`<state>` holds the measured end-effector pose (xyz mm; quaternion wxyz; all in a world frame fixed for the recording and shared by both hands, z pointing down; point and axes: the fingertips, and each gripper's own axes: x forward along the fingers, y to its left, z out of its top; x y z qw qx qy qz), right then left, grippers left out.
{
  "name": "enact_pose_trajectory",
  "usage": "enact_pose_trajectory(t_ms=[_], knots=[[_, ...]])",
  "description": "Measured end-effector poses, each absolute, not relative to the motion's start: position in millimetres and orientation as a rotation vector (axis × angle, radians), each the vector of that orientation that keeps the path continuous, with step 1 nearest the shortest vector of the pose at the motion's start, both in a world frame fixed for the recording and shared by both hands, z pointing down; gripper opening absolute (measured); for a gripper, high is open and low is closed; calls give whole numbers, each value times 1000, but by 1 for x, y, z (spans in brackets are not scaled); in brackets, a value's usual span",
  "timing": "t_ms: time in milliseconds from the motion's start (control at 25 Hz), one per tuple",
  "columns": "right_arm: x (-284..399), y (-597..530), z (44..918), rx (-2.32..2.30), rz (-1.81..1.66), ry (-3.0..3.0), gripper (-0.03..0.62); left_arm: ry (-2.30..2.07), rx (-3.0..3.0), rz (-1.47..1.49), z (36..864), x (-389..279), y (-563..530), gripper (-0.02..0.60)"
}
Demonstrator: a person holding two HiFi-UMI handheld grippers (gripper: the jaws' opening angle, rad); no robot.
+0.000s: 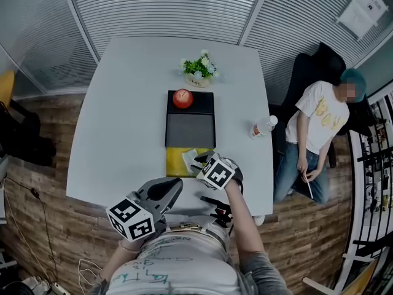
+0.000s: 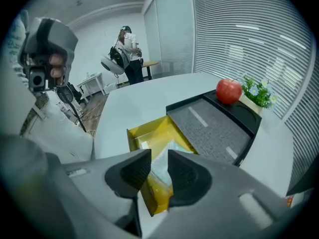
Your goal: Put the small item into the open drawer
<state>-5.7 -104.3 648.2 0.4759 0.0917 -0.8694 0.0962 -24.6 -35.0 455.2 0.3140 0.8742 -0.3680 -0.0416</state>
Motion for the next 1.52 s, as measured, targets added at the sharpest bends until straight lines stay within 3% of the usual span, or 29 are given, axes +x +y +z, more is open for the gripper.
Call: enact_pose_trajectory(t_ms=[1080,1520], knots=[[-3,-103,647,258,248,-2101,94,-1009,2286,-150,454,-41,-38,-3],[1,-98,643,316,230,-2154,58,-1016,2282,-150,456,-44,-40,-3]])
